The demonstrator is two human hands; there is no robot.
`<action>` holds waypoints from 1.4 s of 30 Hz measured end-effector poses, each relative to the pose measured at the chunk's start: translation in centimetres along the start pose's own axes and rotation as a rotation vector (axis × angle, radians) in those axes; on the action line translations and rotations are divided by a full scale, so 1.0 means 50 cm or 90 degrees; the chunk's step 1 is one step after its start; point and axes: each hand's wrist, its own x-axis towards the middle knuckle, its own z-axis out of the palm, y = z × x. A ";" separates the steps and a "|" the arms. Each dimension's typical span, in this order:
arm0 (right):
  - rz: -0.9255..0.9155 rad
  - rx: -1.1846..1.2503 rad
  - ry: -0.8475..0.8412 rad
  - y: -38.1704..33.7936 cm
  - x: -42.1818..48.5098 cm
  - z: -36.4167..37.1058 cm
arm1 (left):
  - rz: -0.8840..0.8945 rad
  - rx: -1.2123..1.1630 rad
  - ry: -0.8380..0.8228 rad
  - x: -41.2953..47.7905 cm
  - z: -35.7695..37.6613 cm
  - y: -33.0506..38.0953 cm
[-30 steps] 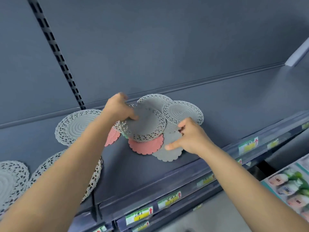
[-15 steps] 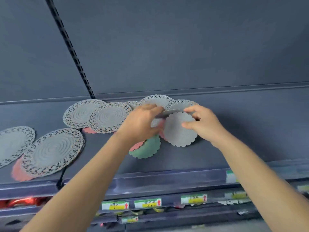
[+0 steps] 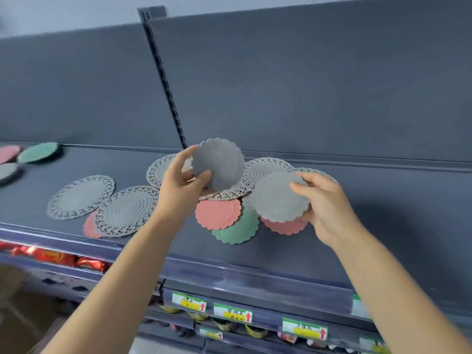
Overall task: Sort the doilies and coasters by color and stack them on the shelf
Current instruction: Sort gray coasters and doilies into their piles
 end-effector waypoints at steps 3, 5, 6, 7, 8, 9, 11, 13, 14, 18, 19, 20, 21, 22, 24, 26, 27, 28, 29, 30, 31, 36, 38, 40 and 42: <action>0.018 0.033 -0.047 0.005 0.005 0.071 | 0.001 -0.031 0.054 -0.015 -0.076 0.015; 0.024 0.039 -0.093 0.009 0.005 0.126 | -0.002 -0.059 0.113 -0.025 -0.134 0.022; 0.023 0.036 -0.115 0.012 0.005 0.157 | -0.007 -0.075 0.151 -0.031 -0.167 0.024; 0.018 0.029 -0.136 0.015 0.006 0.191 | -0.010 -0.085 0.187 -0.037 -0.201 0.026; 0.009 0.016 -0.153 0.018 0.006 0.228 | -0.009 -0.084 0.219 -0.045 -0.238 0.027; 0.000 0.002 -0.167 0.020 0.005 0.269 | -0.008 -0.075 0.246 -0.052 -0.277 0.029; -0.011 -0.007 -0.187 0.026 -0.003 0.357 | -0.006 -0.064 0.289 -0.066 -0.357 0.030; -0.011 -0.008 -0.209 0.036 -0.019 0.450 | 0.006 -0.068 0.322 -0.075 -0.436 0.032; -0.010 -0.009 -0.223 0.042 -0.027 0.498 | 0.017 -0.062 0.335 -0.078 -0.478 0.033; -0.024 -0.028 -0.273 0.071 -0.058 0.686 | 0.045 -0.036 0.371 -0.075 -0.647 0.033; -0.027 -0.032 -0.279 0.077 -0.065 0.732 | 0.046 -0.026 0.377 -0.070 -0.689 0.032; -0.031 -0.032 -0.283 0.084 -0.070 0.777 | 0.045 -0.016 0.382 -0.065 -0.730 0.031; -0.038 -0.033 -0.286 0.090 -0.074 0.821 | 0.044 -0.006 0.385 -0.058 -0.768 0.030; -0.043 -0.034 -0.288 0.098 -0.076 0.863 | 0.043 0.000 0.386 -0.049 -0.807 0.028; -0.059 -0.039 -0.283 0.111 -0.077 0.938 | 0.044 0.010 0.391 -0.028 -0.873 0.024; -0.078 -0.053 -0.272 0.123 -0.072 1.001 | 0.041 0.013 0.390 -0.003 -0.931 0.017; -0.081 -0.054 -0.263 0.127 -0.068 1.029 | 0.036 0.013 0.390 0.011 -0.956 0.010; -0.082 -0.052 -0.254 0.132 -0.062 1.053 | 0.031 0.015 0.391 0.026 -0.979 0.004; -0.081 -0.048 -0.244 0.136 -0.053 1.077 | 0.026 0.023 0.389 0.042 -1.000 -0.003; -0.077 -0.048 -0.234 0.139 -0.043 1.100 | 0.020 0.034 0.385 0.060 -1.019 -0.011; -0.075 -0.051 -0.226 0.143 -0.030 1.123 | 0.015 0.044 0.381 0.080 -1.037 -0.018; -0.089 -0.087 -0.191 0.165 0.058 1.229 | -0.006 0.102 0.372 0.207 -1.116 -0.059; -0.090 -0.092 -0.176 0.177 0.090 1.260 | -0.006 0.164 0.356 0.260 -1.141 -0.072; -0.079 -0.079 -0.156 0.190 0.118 1.285 | -0.013 0.225 0.329 0.313 -1.164 -0.081; -0.073 -0.093 -0.133 0.201 0.142 1.305 | -0.022 0.296 0.294 0.367 -1.188 -0.087</action>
